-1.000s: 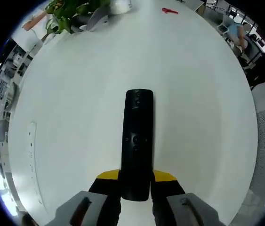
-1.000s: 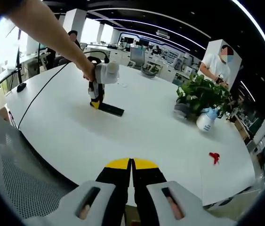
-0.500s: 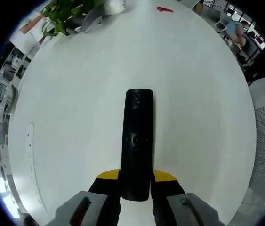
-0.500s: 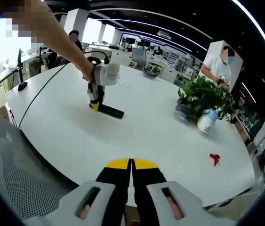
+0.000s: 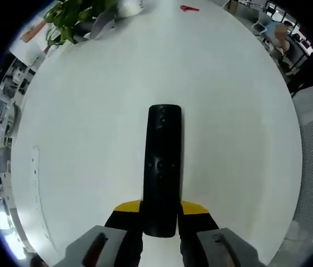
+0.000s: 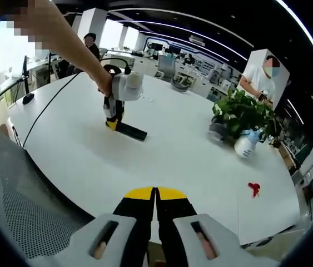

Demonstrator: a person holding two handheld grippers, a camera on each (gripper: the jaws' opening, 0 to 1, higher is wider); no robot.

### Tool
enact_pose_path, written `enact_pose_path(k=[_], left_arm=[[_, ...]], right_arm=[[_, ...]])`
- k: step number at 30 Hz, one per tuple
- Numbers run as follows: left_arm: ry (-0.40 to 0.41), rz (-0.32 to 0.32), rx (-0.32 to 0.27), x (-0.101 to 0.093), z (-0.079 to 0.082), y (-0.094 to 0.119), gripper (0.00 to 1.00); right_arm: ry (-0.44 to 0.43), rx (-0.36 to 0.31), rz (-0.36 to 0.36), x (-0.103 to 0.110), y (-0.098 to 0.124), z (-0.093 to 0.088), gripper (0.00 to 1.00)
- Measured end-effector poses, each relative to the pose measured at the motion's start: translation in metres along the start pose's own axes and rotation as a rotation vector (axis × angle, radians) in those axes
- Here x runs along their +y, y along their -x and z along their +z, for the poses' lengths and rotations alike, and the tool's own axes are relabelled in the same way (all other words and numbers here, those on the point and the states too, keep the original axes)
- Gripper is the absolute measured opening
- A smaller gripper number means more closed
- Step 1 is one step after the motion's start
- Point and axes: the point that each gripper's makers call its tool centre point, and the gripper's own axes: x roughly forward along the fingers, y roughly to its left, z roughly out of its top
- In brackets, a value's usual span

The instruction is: Press the specified remote control buttons in sequence, fully releasing each button before pressing the next.

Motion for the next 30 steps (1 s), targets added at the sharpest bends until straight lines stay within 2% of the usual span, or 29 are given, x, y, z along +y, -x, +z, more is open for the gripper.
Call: enact_pose_path(k=[6,14,30], left_arm=[[0.005,-0.008,-0.001,-0.005,-0.001,0.000,0.23],[-0.032,-0.001,0.004,-0.011,-0.003,0.001,0.23],[-0.003,-0.013,-0.011,-0.025,-0.007,0.003,0.23]], right_arm=[[-0.009,0.001,-0.005,-0.002,0.000,-0.001,0.00],[0.002,0.014,-0.003,0.000,-0.001,-0.002,0.00],[0.017,0.020,0.001,0.002,-0.001,-0.003,0.00]])
